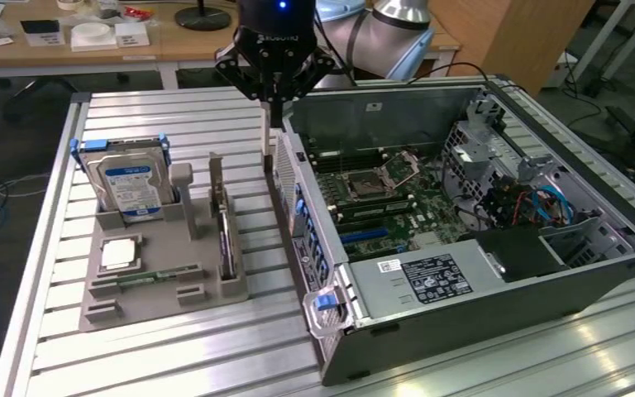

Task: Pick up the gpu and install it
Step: 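Reach for the gpu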

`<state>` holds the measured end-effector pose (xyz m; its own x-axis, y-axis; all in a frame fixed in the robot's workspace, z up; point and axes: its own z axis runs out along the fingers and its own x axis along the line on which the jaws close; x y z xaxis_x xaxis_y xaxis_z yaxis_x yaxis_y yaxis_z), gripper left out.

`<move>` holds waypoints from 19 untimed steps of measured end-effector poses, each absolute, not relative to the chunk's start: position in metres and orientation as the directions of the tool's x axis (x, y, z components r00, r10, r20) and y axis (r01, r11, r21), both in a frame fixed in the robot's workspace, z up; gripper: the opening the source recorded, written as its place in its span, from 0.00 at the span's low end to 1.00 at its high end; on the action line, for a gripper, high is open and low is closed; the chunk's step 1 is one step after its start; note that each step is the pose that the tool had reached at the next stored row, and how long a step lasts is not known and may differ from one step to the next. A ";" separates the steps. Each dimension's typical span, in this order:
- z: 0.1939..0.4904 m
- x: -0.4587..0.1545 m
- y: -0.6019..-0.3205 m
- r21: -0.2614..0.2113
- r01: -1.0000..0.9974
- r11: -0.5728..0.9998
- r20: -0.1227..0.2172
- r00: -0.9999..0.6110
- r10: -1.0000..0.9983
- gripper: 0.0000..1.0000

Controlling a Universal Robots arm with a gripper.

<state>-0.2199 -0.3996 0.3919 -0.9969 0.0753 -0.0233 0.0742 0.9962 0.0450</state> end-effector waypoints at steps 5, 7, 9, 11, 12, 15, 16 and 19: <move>0.392 -0.226 -0.400 0.045 0.074 0.996 -0.023 -0.997 0.075 0.11; 0.392 -0.229 -0.400 0.045 0.074 0.996 -0.023 -0.997 0.075 0.11; 0.392 -0.232 -0.400 0.045 0.074 0.996 -0.023 -0.997 0.075 0.11; 0.392 -0.234 -0.400 0.045 0.074 0.996 -0.023 -0.997 0.075 0.11; 0.392 -0.236 -0.400 0.045 0.074 0.996 -0.023 -0.997 0.075 0.11; 0.392 -0.239 -0.400 0.045 0.074 0.996 -0.023 -0.997 0.075 0.11; 0.392 -0.241 -0.400 0.045 0.074 0.996 -0.023 -0.997 0.075 0.11; 0.391 -0.244 -0.400 0.045 0.074 0.996 -0.023 -0.997 0.075 0.11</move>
<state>-0.2444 -0.3998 0.3914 -0.9969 0.0753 -0.0233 0.0742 0.9962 0.0451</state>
